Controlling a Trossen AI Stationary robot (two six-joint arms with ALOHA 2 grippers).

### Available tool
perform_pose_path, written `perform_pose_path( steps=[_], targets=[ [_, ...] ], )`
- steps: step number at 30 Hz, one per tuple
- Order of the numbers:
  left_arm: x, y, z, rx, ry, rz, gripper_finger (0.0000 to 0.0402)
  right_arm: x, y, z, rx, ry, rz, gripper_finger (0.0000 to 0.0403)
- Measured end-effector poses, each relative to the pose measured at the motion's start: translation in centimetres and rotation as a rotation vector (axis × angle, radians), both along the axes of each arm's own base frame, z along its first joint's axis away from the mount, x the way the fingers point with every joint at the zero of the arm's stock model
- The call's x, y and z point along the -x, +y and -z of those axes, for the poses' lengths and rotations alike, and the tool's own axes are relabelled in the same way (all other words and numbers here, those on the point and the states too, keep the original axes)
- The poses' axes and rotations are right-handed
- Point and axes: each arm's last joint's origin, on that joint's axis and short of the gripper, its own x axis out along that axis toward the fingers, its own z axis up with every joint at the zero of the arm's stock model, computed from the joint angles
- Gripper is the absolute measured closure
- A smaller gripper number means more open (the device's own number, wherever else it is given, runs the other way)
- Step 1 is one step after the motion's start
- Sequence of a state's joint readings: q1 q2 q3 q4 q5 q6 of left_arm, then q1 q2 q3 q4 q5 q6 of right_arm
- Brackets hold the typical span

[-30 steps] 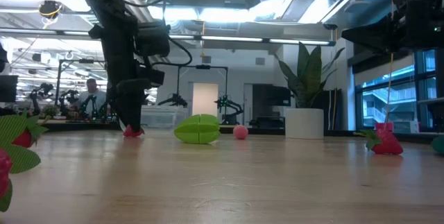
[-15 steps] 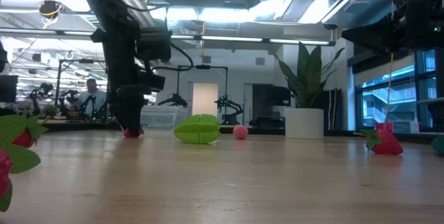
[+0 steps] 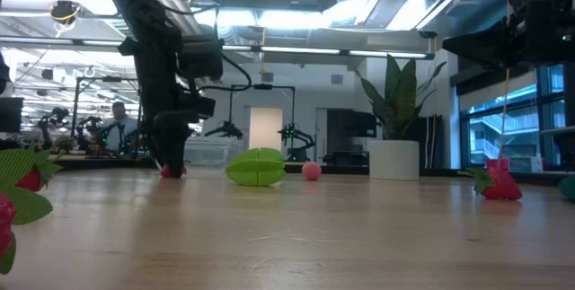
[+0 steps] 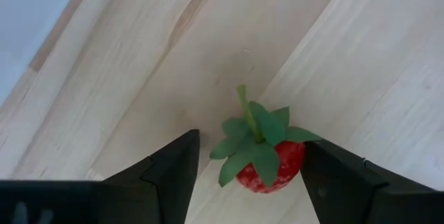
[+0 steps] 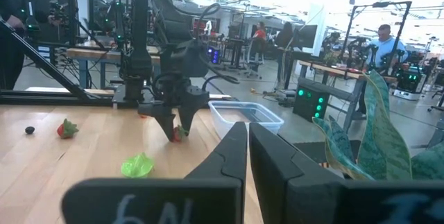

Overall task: Pick and placing Produce into tupperware
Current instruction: Put the red strawberry into the transparent container

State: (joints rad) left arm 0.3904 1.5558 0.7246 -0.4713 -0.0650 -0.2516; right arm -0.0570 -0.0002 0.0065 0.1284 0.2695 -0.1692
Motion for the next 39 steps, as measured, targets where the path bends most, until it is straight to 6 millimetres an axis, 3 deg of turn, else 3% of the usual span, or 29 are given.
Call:
perform_pose_path(
  steps=[18, 39],
  targets=[
    [-0.02, -0.02, 0.02, 0.004, -0.002, 0.000, 0.0258, 0.00, 0.00, 0.00, 0.000, 0.001, 0.000, 0.0381],
    [0.05, -0.04, 0.05, 0.007, 0.004, -0.002, 0.0253, 0.00, 0.00, 0.00, 0.001, 0.001, 0.000, 0.0381]
  ],
)
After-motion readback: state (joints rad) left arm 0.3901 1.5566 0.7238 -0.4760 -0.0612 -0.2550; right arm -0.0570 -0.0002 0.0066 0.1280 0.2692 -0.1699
